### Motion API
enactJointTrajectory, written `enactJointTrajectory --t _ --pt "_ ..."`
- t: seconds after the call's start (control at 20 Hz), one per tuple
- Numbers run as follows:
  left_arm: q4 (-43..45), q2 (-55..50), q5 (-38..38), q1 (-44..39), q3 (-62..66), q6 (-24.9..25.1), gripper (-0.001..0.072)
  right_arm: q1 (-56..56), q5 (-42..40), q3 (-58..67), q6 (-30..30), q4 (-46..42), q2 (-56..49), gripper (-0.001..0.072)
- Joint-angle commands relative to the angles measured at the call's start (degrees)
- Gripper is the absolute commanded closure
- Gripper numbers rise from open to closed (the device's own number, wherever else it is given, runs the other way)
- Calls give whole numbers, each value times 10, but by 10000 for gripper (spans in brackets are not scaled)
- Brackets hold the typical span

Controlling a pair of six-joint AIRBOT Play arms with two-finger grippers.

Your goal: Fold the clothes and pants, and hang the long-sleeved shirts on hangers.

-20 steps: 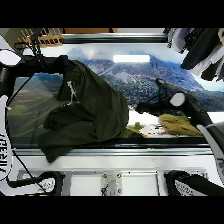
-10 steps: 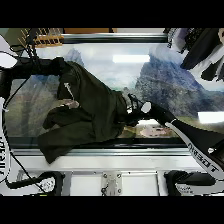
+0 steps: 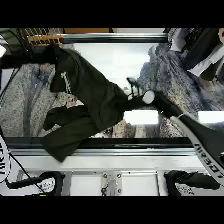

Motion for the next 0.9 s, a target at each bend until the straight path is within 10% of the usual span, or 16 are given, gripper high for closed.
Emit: enactJointTrajectory --t 0.0,0.35,0.85 --pt "-2 0 -22 -34 172 -26 687 -97 152 179 11 -169 74 693" --pt "3 165 262 -160 125 31 687 -192 195 511 13 -167 179 694" --pt "256 318 33 70 -173 -114 687 5 228 192 69 -106 205 691"
